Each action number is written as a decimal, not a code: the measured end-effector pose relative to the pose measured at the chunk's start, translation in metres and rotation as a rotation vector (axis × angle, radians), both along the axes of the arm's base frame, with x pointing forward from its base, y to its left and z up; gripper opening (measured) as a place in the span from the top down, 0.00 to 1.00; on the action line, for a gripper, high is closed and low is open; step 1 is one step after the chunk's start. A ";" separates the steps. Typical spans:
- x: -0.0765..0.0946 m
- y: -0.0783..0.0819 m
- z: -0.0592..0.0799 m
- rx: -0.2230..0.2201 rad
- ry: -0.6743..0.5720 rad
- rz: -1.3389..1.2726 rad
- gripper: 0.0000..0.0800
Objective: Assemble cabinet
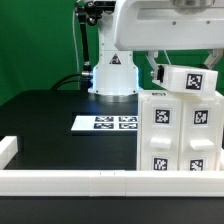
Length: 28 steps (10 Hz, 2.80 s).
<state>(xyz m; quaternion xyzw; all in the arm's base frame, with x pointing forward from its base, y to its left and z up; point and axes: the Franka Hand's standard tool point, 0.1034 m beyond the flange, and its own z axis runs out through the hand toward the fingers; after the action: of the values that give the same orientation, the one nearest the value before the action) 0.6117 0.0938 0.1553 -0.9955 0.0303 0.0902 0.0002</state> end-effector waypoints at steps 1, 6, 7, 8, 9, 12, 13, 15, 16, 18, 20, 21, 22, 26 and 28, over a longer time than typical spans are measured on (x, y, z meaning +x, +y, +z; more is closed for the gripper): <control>0.001 0.001 -0.001 0.012 -0.009 -0.146 0.31; 0.008 0.009 -0.001 0.042 -0.032 -0.684 0.31; 0.009 0.009 -0.001 0.035 -0.030 -0.735 0.31; 0.010 0.009 -0.001 0.035 -0.033 -0.782 0.31; 0.015 0.009 -0.001 0.049 -0.051 -0.919 0.31; 0.012 0.010 -0.002 0.114 -0.102 -1.270 0.31; 0.013 0.010 -0.002 0.127 -0.091 -1.335 0.31; 0.013 0.011 -0.003 0.136 -0.083 -1.352 0.31; 0.013 0.011 -0.003 0.136 -0.083 -1.349 0.25; 0.012 0.011 -0.003 0.138 -0.088 -1.294 0.20; 0.006 0.011 0.007 0.128 -0.054 -1.196 0.19; 0.004 0.014 0.014 0.128 -0.055 -1.061 0.19; 0.003 0.015 0.017 0.127 -0.064 -0.954 0.19; 0.003 0.015 0.016 0.156 -0.103 -0.686 0.19; -0.001 0.013 0.024 0.122 -0.106 -0.482 0.19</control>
Offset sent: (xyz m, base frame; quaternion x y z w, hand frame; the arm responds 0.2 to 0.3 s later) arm 0.0007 0.0117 0.0005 0.1310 0.0095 0.3510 0.9271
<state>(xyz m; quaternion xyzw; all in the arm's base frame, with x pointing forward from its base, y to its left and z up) 0.6109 0.1071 0.1796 -0.9610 0.2611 0.0370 0.0834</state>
